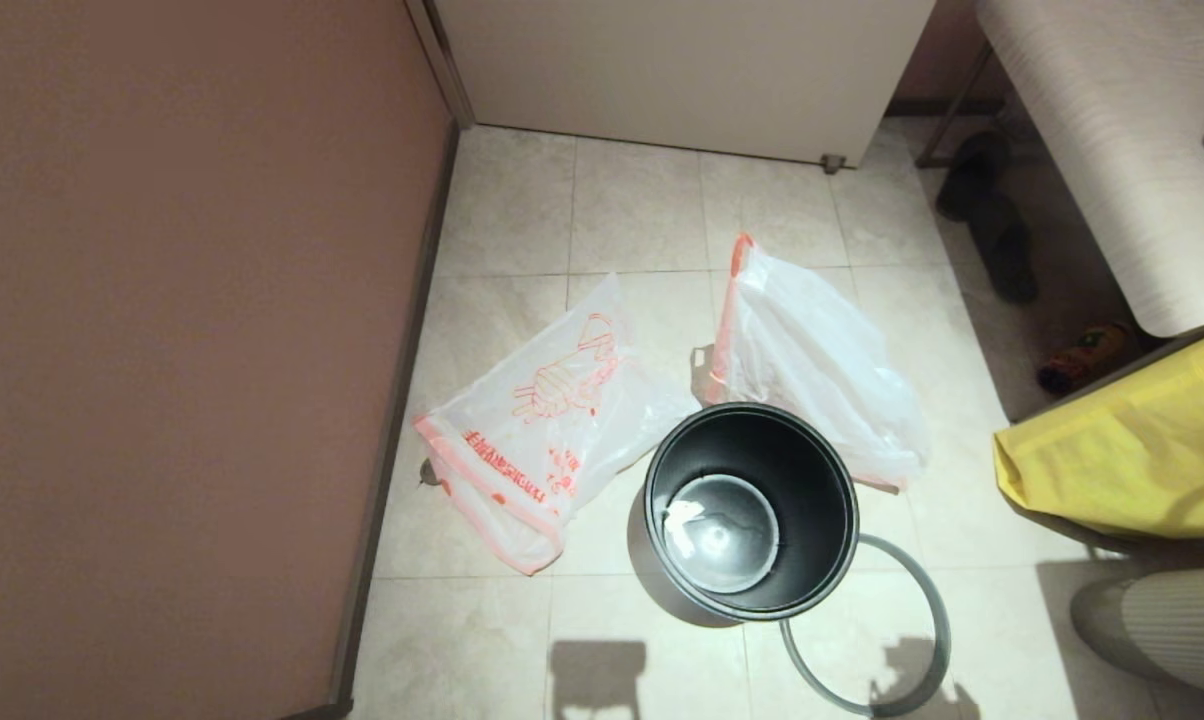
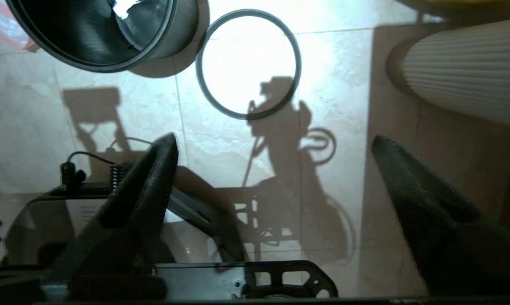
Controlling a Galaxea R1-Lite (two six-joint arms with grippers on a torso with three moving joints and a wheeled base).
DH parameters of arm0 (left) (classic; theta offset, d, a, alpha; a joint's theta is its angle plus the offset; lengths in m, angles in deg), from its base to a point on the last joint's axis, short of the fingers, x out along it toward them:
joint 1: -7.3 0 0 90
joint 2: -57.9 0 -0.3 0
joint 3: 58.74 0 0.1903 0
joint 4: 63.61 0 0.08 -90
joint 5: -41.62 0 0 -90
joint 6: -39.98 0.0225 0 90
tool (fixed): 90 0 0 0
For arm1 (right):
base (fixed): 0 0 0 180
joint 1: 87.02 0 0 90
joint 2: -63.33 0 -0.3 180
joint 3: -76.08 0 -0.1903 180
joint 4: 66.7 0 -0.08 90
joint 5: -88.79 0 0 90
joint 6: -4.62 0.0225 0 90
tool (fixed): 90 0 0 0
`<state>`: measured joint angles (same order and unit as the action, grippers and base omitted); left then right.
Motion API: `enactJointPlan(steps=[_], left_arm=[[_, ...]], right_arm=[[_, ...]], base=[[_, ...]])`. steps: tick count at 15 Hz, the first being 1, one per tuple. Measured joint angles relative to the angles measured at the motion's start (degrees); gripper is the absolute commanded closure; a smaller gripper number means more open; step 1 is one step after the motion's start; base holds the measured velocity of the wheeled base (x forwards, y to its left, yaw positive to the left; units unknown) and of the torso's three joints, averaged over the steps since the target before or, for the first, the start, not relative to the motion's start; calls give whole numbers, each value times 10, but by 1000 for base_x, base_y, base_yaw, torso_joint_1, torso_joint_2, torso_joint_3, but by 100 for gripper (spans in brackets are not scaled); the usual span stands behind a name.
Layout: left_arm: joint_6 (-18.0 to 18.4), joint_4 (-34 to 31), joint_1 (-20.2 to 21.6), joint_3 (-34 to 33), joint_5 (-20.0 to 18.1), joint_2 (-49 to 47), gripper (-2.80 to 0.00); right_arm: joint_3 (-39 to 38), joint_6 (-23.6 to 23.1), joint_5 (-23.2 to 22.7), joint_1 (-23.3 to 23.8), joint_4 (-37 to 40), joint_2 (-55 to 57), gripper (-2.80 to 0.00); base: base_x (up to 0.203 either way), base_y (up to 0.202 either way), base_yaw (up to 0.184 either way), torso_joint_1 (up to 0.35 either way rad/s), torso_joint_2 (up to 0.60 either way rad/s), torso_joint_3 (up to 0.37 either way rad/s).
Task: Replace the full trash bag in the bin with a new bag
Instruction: Pick up a new trash bag
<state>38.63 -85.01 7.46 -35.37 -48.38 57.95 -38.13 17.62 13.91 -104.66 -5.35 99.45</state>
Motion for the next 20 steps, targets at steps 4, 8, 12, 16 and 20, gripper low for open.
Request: enactJointPlan(steps=[4,8,12,16,20], left_arm=[[1,0,0,0,0,0,0],[1,0,0,0,0,0,0],[1,0,0,0,0,0,0],[0,0,0,0,0,0,0],[1,0,0,0,0,0,0]], right_arm=[[-11,-55,-6,46,76,-121,0],[-23,-83,-50,102,87,-165,0],[-42,-84,-97,158,60,-160,0],[-61,-84,-135,213,61,-176,0],[-69,-56,-141,225,46,-193,0]], base=[[0,0,0,0,0,0],[0,0,0,0,0,0],[0,0,0,0,0,0],[0,0,0,0,0,0],[0,0,0,0,0,0]])
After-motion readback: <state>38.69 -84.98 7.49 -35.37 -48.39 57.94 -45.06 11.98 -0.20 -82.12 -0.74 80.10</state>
